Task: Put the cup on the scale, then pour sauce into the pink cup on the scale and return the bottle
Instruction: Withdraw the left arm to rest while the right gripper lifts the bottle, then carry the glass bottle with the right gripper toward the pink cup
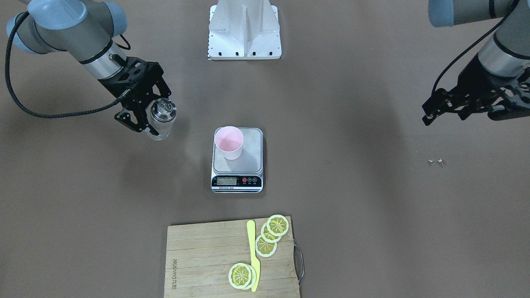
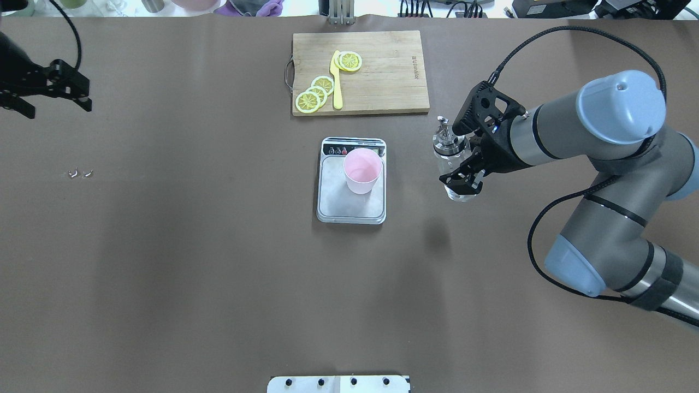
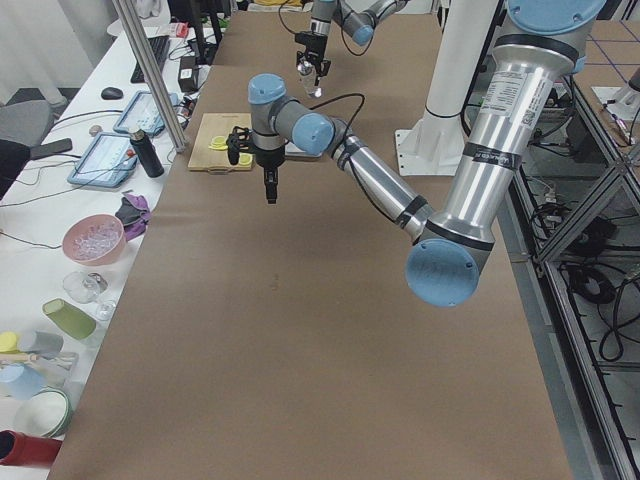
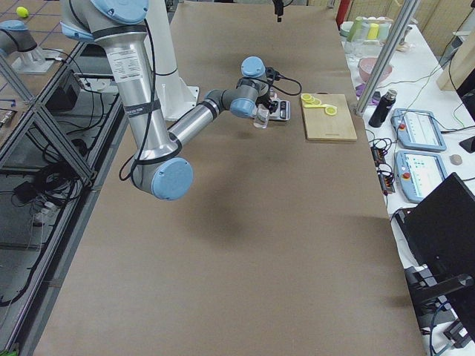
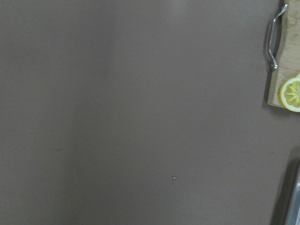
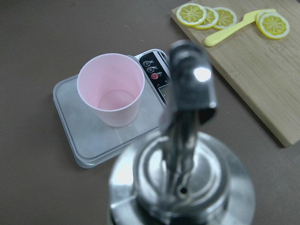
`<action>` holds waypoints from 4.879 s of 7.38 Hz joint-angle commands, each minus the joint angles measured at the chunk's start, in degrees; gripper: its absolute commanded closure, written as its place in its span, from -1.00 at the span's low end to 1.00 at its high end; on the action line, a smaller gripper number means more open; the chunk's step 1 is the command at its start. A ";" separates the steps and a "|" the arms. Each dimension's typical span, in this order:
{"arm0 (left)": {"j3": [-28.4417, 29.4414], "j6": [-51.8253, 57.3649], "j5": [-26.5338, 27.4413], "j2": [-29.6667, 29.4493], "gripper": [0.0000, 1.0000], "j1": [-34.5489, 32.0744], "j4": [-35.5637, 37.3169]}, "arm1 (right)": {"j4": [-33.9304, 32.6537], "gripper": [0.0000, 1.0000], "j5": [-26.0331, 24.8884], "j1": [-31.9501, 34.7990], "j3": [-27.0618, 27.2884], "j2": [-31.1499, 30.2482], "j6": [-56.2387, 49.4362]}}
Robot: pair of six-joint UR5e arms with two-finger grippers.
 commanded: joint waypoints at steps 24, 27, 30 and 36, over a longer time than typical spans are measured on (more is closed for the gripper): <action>19.86 54.95 -6.86 18.61 -0.97 -26.03 -9.21 | -47.11 0.68 -21.80 -8.11 -6.83 21.08 -1.81; 19.77 54.95 -6.86 18.96 -0.97 -26.04 -9.12 | -49.75 0.68 -24.42 -8.64 -9.21 24.16 -1.81; 19.86 54.78 -6.77 18.79 -0.97 -26.12 -9.12 | -50.28 0.68 -28.47 -10.22 -11.83 25.22 -1.98; 19.95 54.86 -6.77 18.70 -0.97 -26.56 -9.12 | -58.45 0.68 -33.83 -10.40 -17.72 31.54 -2.16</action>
